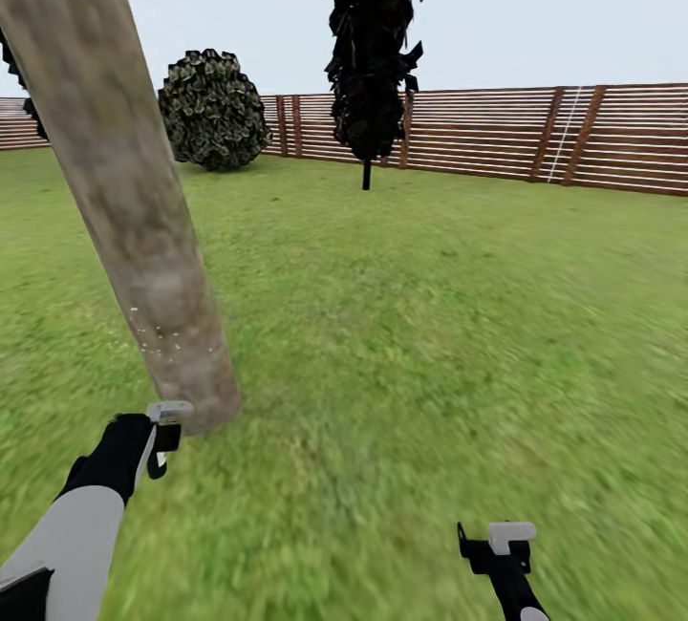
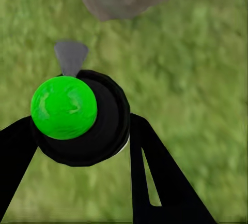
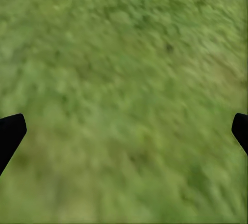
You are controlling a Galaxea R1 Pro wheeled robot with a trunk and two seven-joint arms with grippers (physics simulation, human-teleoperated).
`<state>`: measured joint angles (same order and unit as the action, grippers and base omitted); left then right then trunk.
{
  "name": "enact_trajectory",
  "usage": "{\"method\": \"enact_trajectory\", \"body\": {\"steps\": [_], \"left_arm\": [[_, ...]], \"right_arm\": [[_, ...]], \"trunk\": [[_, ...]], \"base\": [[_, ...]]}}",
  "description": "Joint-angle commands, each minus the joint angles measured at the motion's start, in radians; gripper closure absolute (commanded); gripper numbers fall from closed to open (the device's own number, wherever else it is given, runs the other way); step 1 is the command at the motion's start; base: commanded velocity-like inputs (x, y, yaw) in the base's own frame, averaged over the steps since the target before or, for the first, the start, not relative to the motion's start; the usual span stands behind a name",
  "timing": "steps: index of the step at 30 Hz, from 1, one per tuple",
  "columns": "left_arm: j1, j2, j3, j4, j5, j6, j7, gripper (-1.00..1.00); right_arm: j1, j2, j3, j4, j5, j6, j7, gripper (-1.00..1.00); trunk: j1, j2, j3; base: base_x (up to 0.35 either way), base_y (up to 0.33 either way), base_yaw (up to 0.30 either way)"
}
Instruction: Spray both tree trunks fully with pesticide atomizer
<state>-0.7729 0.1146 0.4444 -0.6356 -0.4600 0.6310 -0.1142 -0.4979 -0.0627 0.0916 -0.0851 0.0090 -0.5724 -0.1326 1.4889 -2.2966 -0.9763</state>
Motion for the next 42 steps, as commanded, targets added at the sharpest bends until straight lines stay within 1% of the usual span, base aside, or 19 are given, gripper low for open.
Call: {"method": "enact_trajectory", "body": {"steps": [1,4,6,7,9,11,12,13,14,16,17,20,24,28,35,42], "left_arm": [[0.003,-0.003,0.004,-0.001,-0.010,0.003,-0.009,1.00],[0.012,-0.012,0.004,0.002,-0.008,0.001,-0.009,1.00],[0.025,-0.006,0.010,-0.003,-0.009,0.002,-0.007,1.00],[0.031,0.006,0.036,-0.007,-0.010,0.001,-0.007,1.00],[0.040,0.040,0.096,-0.012,-0.009,-0.010,-0.009,1.00],[0.043,0.051,0.117,-0.007,-0.012,-0.043,-0.010,1.00],[0.044,0.041,0.119,0.002,-0.013,-0.072,-0.009,1.00],[0.044,0.018,0.120,0.008,-0.013,-0.079,-0.009,1.00],[0.044,0.000,0.119,0.012,-0.014,-0.083,-0.009,1.00],[0.044,-0.013,0.119,0.014,-0.014,-0.093,-0.009,1.00],[0.044,-0.018,0.120,0.015,-0.014,-0.111,-0.009,1.00],[0.044,-0.022,0.121,0.016,-0.014,-0.133,-0.009,1.00],[0.046,-0.023,0.121,0.016,-0.016,-0.140,-0.008,1.00],[0.058,-0.027,0.120,0.016,-0.013,-0.149,-0.008,1.00],[0.060,-0.030,0.122,0.015,-0.013,-0.149,-0.007,1.00],[0.060,-0.028,0.123,0.013,-0.015,-0.149,-0.006,1.00]], "right_arm": [[-0.001,0.000,0.009,0.001,0.001,-0.001,-0.009,-1.00],[-0.001,0.000,0.008,0.000,0.000,-0.001,-0.009,-1.00],[-0.001,0.000,0.008,0.000,0.000,-0.001,-0.009,-1.00],[-0.001,0.000,0.008,0.000,0.000,-0.001,-0.009,-1.00],[-0.001,0.000,0.008,0.000,0.000,-0.001,-0.009,-1.00],[-0.001,0.000,0.009,0.001,0.001,-0.001,-0.009,-1.00],[-0.001,0.000,0.009,0.001,0.001,-0.001,-0.009,-1.00],[-0.001,0.000,0.009,0.000,0.001,-0.001,-0.009,-1.00],[-0.001,0.000,0.009,0.001,0.001,-0.001,-0.009,-1.00],[-0.001,0.000,0.009,0.001,0.001,-0.001,-0.009,-1.00],[-0.001,0.000,0.008,0.001,0.001,-0.001,-0.009,-1.00],[-0.001,0.000,0.009,0.001,0.002,-0.001,-0.009,-1.00],[-0.001,0.000,0.010,0.001,0.002,-0.001,-0.009,-1.00],[-0.001,0.001,0.010,0.001,0.002,-0.001,-0.009,-1.00],[-0.001,0.001,0.010,0.001,0.002,-0.001,-0.009,-1.00],[-0.001,0.001,0.010,0.001,0.002,-0.001,-0.009,-1.00]], "trunk": [[0.000,0.000,-0.001],[0.000,0.000,-0.001],[0.000,0.000,-0.001],[0.000,0.000,-0.001],[0.000,0.000,-0.001],[0.000,0.000,-0.001],[0.000,0.000,-0.001],[0.000,0.000,-0.001],[0.000,0.000,-0.001],[0.000,0.000,-0.001],[0.000,0.000,-0.001],[0.000,0.000,-0.001],[0.000,0.000,-0.001],[0.000,0.000,-0.001],[0.000,0.000,-0.001],[0.000,0.000,-0.001]], "base": [[0.058,-0.013,-0.008],[0.015,-0.003,-0.002],[0.003,-0.001,0.000],[0.000,0.000,0.000],[0.000,0.000,0.000],[0.000,0.000,0.000],[0.000,0.000,0.000],[0.000,0.000,0.000],[0.000,0.000,0.000],[0.000,0.000,0.000],[0.000,0.000,0.000],[0.000,0.000,0.000],[0.022,-0.032,0.000],[0.133,-0.203,0.000],[0.049,-0.264,0.011],[0.001,-0.276,0.247]]}}
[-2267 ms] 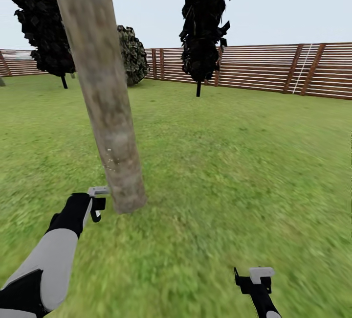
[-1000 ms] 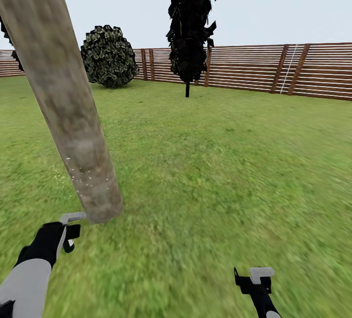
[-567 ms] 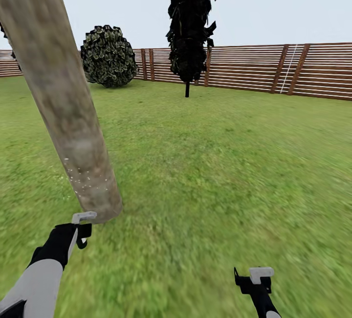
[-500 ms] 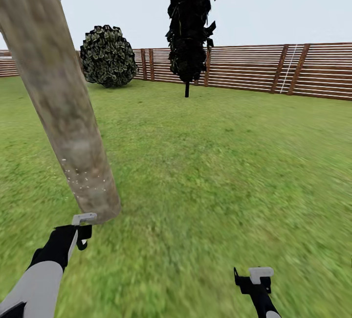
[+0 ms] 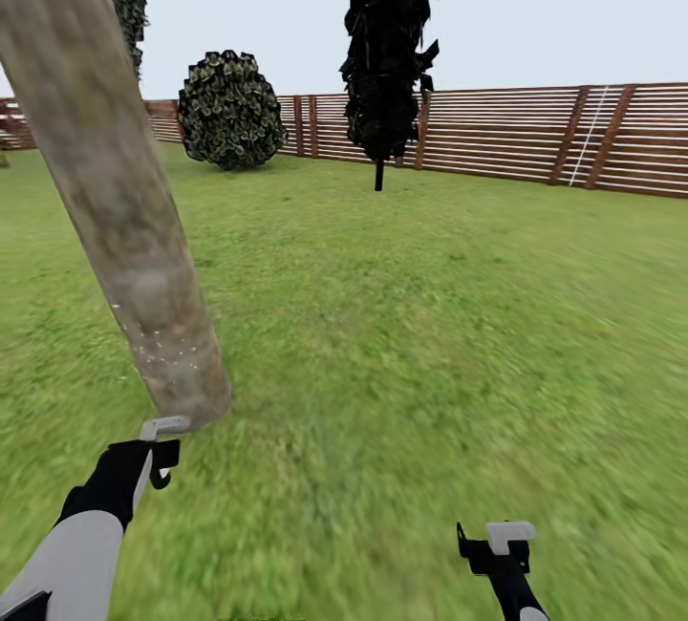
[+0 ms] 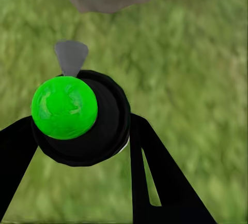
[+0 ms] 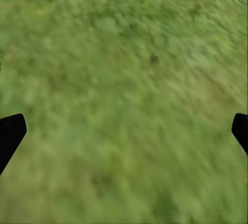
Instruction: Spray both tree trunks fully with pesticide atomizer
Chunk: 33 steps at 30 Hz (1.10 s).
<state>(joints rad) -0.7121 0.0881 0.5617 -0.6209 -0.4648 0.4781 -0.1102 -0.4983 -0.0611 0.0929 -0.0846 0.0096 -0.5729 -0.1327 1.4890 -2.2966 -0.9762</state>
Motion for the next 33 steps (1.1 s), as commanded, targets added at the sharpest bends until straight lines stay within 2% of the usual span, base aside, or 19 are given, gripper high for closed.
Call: {"method": "enact_trajectory", "body": {"steps": [1,14,15,20,27,30,33], "left_arm": [[-0.001,-0.001,0.006,-0.002,-0.011,0.004,-0.009,1.00],[-0.001,0.004,0.002,0.000,-0.015,0.004,-0.009,1.00],[-0.001,0.001,0.002,0.001,-0.015,0.003,-0.004,1.00],[-0.001,-0.003,0.003,0.003,-0.009,-0.004,0.099,1.00],[-0.001,-0.006,0.004,0.017,-0.005,-0.004,0.109,1.00],[-0.001,-0.028,0.004,0.018,-0.007,-0.008,0.113,1.00],[-0.001,-0.038,0.004,0.018,-0.008,-0.012,0.115,1.00]], "right_arm": [[0.000,0.000,0.008,0.000,0.001,-0.001,-0.008,-1.00],[0.000,0.000,0.008,0.000,0.001,-0.001,-0.008,-1.00],[0.000,0.000,0.008,0.000,0.001,-0.001,-0.008,-1.00],[0.000,0.000,0.008,0.000,0.001,-0.001,-0.008,-1.00],[0.000,0.000,0.008,0.000,0.001,-0.001,-0.008,-1.00],[0.000,0.000,0.008,0.000,0.001,-0.001,-0.008,-1.00],[0.000,0.000,0.008,0.000,0.001,-0.001,-0.008,-1.00]], "trunk": [[0.000,0.000,-0.001],[0.000,0.000,-0.001],[0.000,0.000,-0.001],[0.000,0.000,-0.001],[0.000,0.000,-0.001],[0.000,0.000,-0.001],[0.000,0.000,-0.001]], "base": [[0.000,-0.276,0.276],[0.121,-0.270,0.277],[0.151,-0.268,0.277],[0.151,-0.268,0.277],[0.156,-0.263,0.076],[0.162,-0.258,0.002],[0.185,-0.239,0.000]]}}
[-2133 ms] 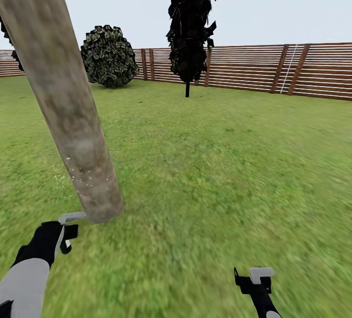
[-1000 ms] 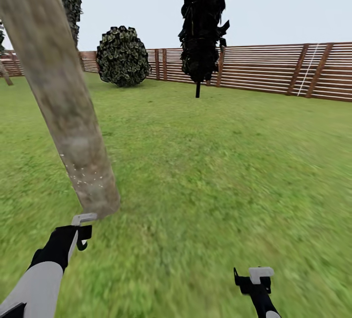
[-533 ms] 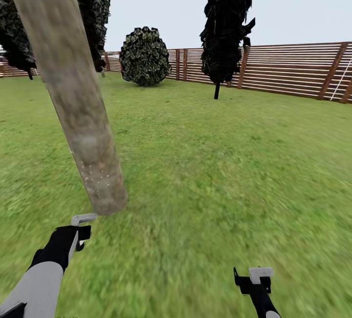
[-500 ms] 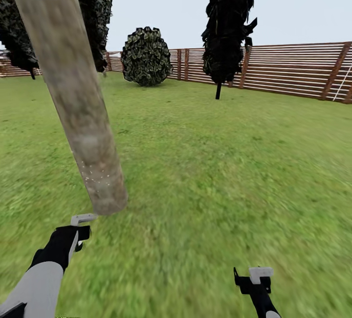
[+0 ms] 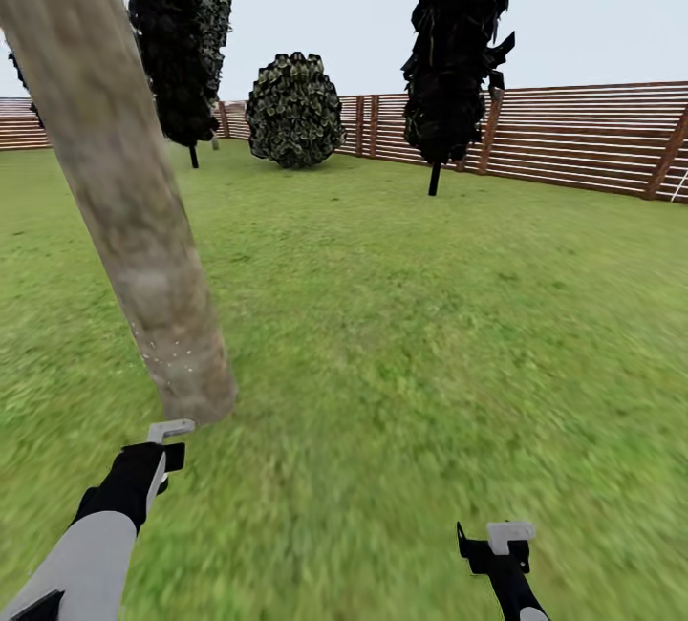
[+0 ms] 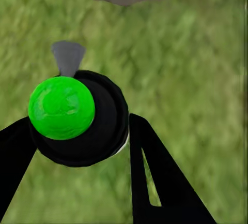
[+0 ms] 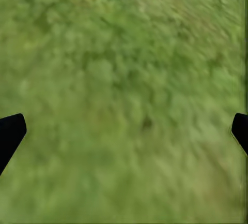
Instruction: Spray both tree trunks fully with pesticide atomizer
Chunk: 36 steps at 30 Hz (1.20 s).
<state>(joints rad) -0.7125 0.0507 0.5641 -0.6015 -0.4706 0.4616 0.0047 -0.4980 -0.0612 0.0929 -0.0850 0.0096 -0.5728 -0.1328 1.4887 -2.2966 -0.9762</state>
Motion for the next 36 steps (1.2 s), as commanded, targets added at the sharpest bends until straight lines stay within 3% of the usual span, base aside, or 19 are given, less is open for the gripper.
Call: {"method": "enact_trajectory", "body": {"steps": [1,12,22,26,29,32,36], "left_arm": [[-0.001,-0.002,0.002,-0.001,-0.002,0.003,0.001,1.00],[-0.001,-0.002,0.002,-0.005,-0.002,0.000,0.003,1.00],[-0.016,-0.006,0.003,-0.020,0.000,0.007,0.010,1.00],[-0.079,-0.021,0.002,-0.022,0.000,0.017,0.008,1.00],[-0.140,-0.050,0.002,-0.020,-0.001,0.032,0.006,1.00],[-0.184,-0.078,-0.013,-0.021,-0.003,0.089,0.002,1.00],[-0.212,-0.039,-0.026,-0.053,0.000,0.117,-0.003,1.00]], "right_arm": [[-0.001,0.000,0.008,0.001,0.001,-0.001,-0.008,-1.00],[-0.001,0.000,0.008,0.001,0.001,-0.001,-0.008,-1.00],[-0.001,0.000,0.008,0.001,0.001,-0.001,-0.008,-1.00],[-0.001,-0.001,0.008,0.001,0.001,-0.001,-0.008,-1.00],[-0.001,-0.002,0.008,0.001,0.001,-0.001,-0.008,-1.00],[-0.001,-0.002,0.008,0.001,0.001,-0.001,-0.008,-1.00],[-0.001,-0.002,0.008,0.001,0.001,-0.001,-0.008,-1.00]], "trunk": [[0.000,0.000,-0.001],[0.000,0.000,-0.001],[0.000,0.000,-0.001],[0.000,0.000,-0.001],[0.000,0.000,-0.001],[0.000,0.000,-0.001],[0.000,0.000,-0.001]], "base": [[0.212,-0.216,0.000],[0.185,-0.220,0.013],[-0.047,-0.113,0.259],[-0.001,-0.001,0.276],[0.000,0.000,0.277],[0.000,0.000,0.222],[0.000,0.000,0.033]]}}
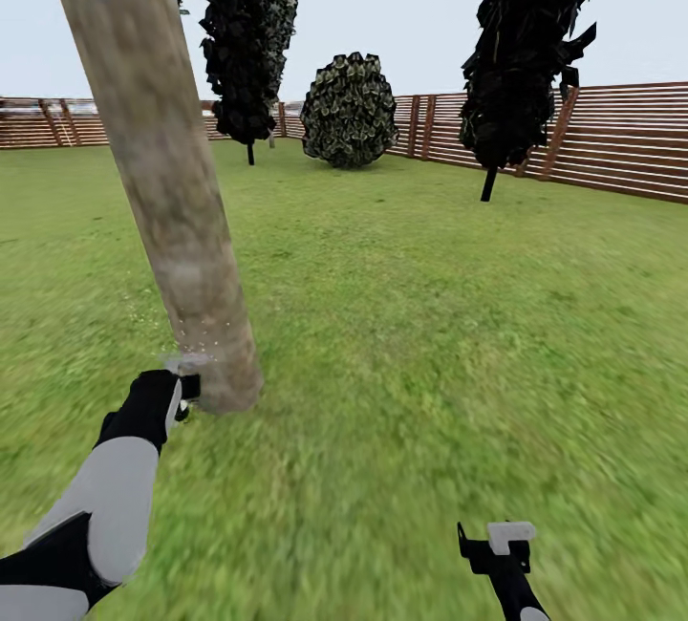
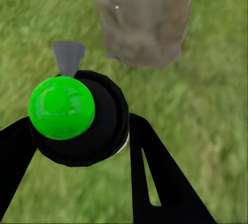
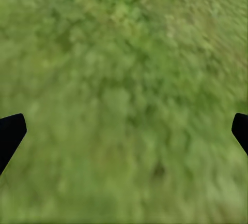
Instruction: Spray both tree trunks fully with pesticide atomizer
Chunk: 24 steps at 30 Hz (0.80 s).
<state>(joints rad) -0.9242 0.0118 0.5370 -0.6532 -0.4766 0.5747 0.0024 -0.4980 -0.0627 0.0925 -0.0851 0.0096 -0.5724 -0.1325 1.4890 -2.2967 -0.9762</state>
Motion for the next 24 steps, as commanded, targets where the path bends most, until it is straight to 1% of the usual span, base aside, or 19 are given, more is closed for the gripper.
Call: {"method": "enact_trajectory", "body": {"steps": [1,2,4,5,6,7,8,9,10,13,15,16,20,24], "left_arm": [[-0.006,0.022,0.000,-0.016,0.007,0.035,-0.007,1.00],[-0.009,0.024,-0.002,-0.023,0.006,0.062,-0.013,1.00],[-0.012,0.014,-0.026,-0.027,0.007,0.076,-0.016,1.00],[-0.013,0.000,-0.062,-0.028,0.007,0.080,-0.016,1.00],[-0.015,-0.025,-0.105,-0.030,0.008,0.085,-0.016,1.00],[-0.020,-0.039,-0.122,-0.031,0.009,0.088,-0.015,1.00],[-0.028,-0.043,-0.129,-0.035,0.010,0.095,-0.015,1.00],[-0.034,-0.041,-0.130,-0.041,0.011,0.101,-0.016,1.00],[-0.040,-0.035,-0.129,-0.048,0.014,0.110,-0.016,1.00],[-0.053,0.051,-0.124,-0.091,0.049,0.146,-0.019,1.00],[-0.054,0.077,-0.126,-0.096,0.066,0.159,-0.023,1.00],[-0.049,0.082,-0.131,-0.098,0.071,0.164,-0.024,1.00],[-0.044,0.077,-0.133,-0.098,0.074,0.166,-0.025,1.00],[-0.042,0.074,-0.136,-0.098,0.075,0.166,-0.024,1.00]], "right_arm": [[-0.001,0.000,0.009,0.001,0.001,-0.001,-0.009,-1.00],[-0.001,0.000,0.008,0.001,0.001,-0.001,-0.009,-1.00],[-0.001,0.000,0.007,0.001,0.001,-0.001,-0.009,-1.00],[-0.001,0.000,0.007,0.001,0.001,-0.001,-0.009,-1.00],[-0.001,0.000,0.007,0.001,0.001,-0.001,-0.009,-1.00],[-0.001,0.000,0.007,0.001,0.001,-0.001,-0.009,-1.00],[-0.001,0.000,0.007,0.001,0.001,-0.001,-0.009,-1.00],[-0.001,0.000,0.008,0.001,0.001,-0.001,-0.009,-1.00],[-0.001,0.000,0.007,0.001,0.001,-0.001,-0.009,-1.00],[-0.001,0.000,0.007,0.001,0.001,-0.001,-0.009,-1.00],[-0.001,0.000,0.008,0.001,0.001,-0.001,-0.009,-1.00],[-0.001,0.000,0.008,0.001,0.001,-0.001,-0.009,-1.00],[-0.001,0.000,0.009,0.001,0.001,-0.001,-0.009,-1.00],[-0.001,0.000,0.009,0.001,0.001,-0.001,-0.009,-1.00]], "trunk": [[0.000,0.000,-0.001],[0.000,0.000,-0.001],[0.000,0.000,-0.001],[0.000,0.000,-0.001],[0.000,0.000,-0.001],[0.000,0.000,-0.001],[0.000,0.000,-0.001],[0.000,0.000,-0.001],[0.000,0.000,-0.001],[0.000,0.000,-0.001],[0.000,0.000,-0.001],[0.000,0.000,-0.001],[0.000,0.000,-0.001],[0.000,0.000,-0.001]], "base": [[0.000,0.000,0.006],[0.000,0.000,0.002],[0.000,0.000,0.001],[0.000,0.000,0.000],[0.000,0.000,0.000],[0.000,0.000,0.000],[0.000,0.000,0.000],[0.000,0.000,0.000],[0.000,0.000,0.000],[0.000,0.000,0.000],[0.000,0.000,0.000],[0.000,0.000,0.000],[0.000,-0.037,0.000],[0.000,-0.247,0.000]]}}
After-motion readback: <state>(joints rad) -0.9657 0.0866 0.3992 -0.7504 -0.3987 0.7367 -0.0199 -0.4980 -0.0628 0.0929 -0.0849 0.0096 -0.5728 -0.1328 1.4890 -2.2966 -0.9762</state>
